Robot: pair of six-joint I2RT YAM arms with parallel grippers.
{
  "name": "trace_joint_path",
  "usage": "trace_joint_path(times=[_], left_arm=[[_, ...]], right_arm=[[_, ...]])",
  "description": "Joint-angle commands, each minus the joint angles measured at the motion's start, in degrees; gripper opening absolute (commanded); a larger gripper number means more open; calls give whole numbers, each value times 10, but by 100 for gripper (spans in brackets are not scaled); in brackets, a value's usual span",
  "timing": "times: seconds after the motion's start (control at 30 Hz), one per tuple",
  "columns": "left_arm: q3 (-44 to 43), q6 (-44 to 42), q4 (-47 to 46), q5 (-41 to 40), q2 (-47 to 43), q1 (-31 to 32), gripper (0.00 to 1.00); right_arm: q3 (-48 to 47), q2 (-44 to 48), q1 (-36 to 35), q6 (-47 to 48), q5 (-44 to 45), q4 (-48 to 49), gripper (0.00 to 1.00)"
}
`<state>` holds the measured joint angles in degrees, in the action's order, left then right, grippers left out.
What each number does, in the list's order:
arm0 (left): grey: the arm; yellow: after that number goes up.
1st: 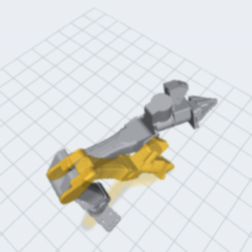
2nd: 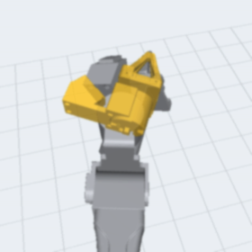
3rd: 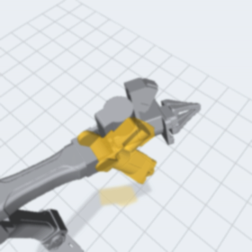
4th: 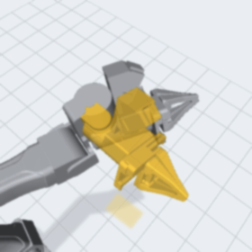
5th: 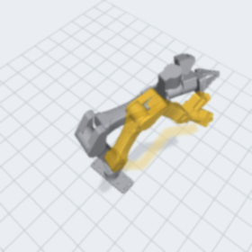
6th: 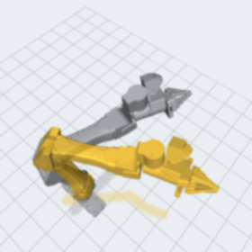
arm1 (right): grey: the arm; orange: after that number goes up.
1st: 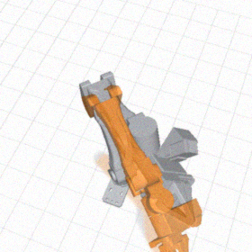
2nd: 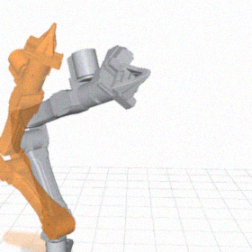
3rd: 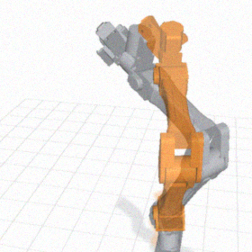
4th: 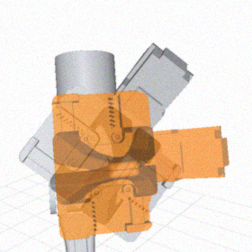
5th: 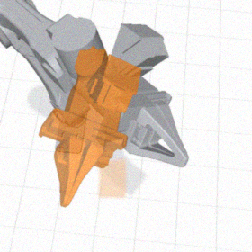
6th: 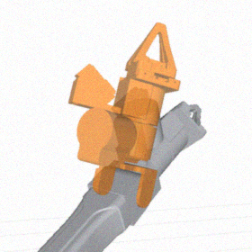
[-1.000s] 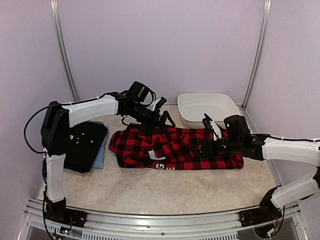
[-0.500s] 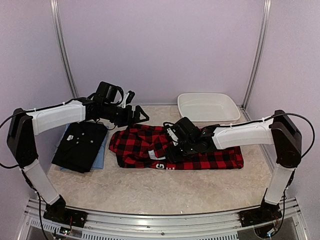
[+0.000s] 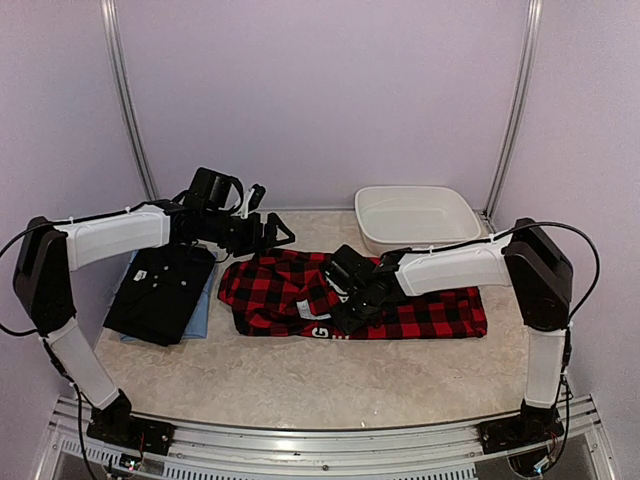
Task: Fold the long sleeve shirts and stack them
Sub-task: Pick up the sleeve from the rectangle-folded shirt.
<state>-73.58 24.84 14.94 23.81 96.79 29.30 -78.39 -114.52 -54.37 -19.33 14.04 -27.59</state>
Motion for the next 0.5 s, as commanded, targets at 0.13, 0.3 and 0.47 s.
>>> trace_joint_path(times=[0.13,0.3,0.47], left_arm=[[8,3,-15,11,-13,-5,99],[8,3,-14,11,-11,-4,99],[9,0,-7,-3,-13,-6,99]], right_arm=[[-21,-18,-7,-2,29,-44,46],[-21,-22,-7,-2,21,-34,33],[-24,-22,-6,-2,33,-33,13]])
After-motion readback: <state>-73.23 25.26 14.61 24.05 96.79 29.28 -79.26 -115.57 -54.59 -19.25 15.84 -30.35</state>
